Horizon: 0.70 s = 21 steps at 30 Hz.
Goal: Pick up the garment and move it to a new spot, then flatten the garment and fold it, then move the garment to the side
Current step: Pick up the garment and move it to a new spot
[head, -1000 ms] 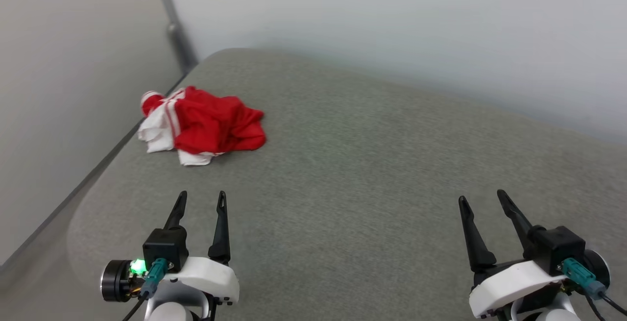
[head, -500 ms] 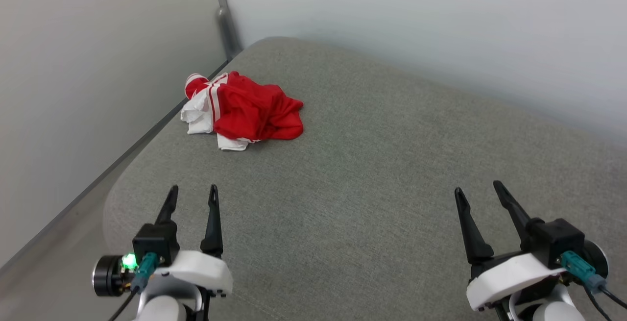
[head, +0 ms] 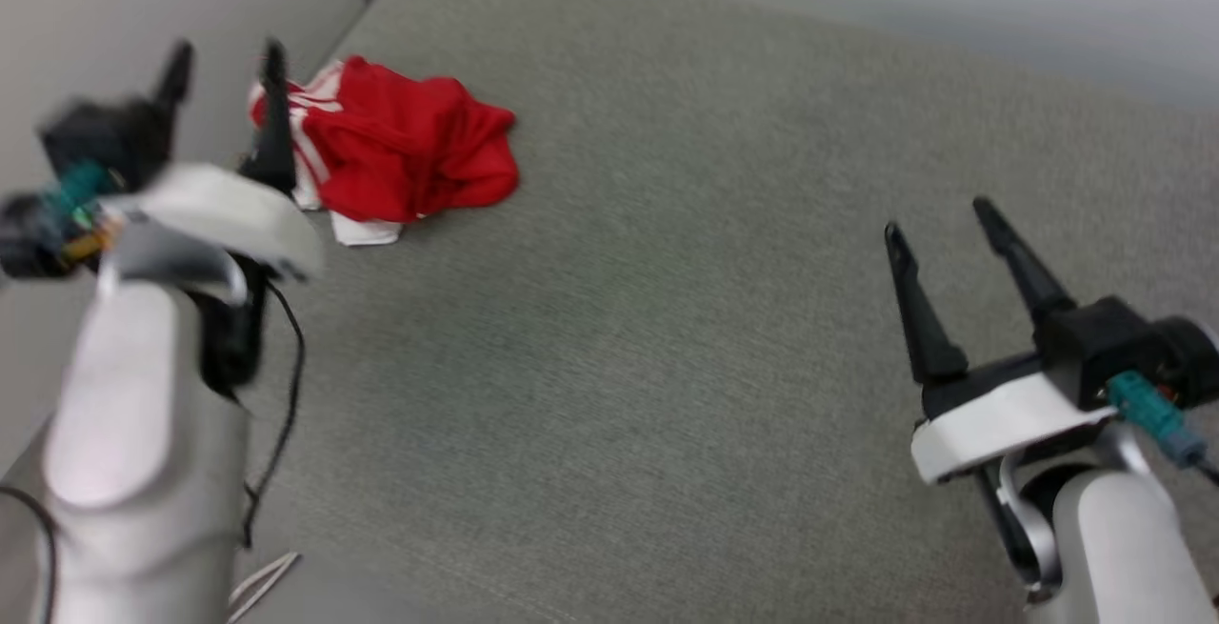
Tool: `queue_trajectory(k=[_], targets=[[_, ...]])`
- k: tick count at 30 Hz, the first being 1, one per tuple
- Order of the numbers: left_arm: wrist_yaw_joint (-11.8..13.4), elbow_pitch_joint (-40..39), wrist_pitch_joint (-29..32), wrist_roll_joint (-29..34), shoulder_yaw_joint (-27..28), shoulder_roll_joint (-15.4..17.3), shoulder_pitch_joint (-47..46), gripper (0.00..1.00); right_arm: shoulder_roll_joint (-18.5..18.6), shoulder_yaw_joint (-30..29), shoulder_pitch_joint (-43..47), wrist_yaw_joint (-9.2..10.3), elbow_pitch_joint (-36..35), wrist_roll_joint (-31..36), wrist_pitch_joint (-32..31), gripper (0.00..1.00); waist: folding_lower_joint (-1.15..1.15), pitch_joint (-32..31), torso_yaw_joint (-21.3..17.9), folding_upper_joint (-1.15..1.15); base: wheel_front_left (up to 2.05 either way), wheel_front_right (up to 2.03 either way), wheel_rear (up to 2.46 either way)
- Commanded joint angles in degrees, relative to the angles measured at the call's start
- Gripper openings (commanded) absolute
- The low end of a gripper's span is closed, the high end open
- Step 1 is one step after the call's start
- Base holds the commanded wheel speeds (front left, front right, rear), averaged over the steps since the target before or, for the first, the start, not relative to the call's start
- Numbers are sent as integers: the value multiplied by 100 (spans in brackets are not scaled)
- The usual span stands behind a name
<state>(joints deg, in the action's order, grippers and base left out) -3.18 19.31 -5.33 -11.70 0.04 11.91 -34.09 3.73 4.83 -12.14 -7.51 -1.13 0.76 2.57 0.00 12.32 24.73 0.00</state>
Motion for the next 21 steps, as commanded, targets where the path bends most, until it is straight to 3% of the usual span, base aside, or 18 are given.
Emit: queue_trajectory(k=[1, 8, 12, 17, 21], targets=[[-69, 94, 302, -111, 60, 129, -347, 100, 85, -14, -204, 4, -112, 71, -36, 100, 0, 622, -427, 0, 0, 0, 0], [-377, 1004, 2020, -977, 320, 976, -1536, 100, 145, -98, -676, 4, -520, 72, -179, 100, 0, 1583, -850, 0, 0, 0, 0], [-423, 1720, 2903, -1530, 250, 1377, -1846, 100, 114, -181, -801, 4, -582, 123, -177, 100, 0, 1908, -1031, 0, 0, 0, 0], [-428, 2325, 3806, -2259, -23, 1724, -1765, 100, 85, -163, -925, 4, -609, 161, -121, 100, 0, 2161, -1216, 0, 0, 0, 0], [-430, 2799, 4249, -2665, -94, 1768, -1654, 100, 73, -183, -958, 4, -609, 178, -107, 100, 0, 2243, -1269, 0, 0, 0, 0]])
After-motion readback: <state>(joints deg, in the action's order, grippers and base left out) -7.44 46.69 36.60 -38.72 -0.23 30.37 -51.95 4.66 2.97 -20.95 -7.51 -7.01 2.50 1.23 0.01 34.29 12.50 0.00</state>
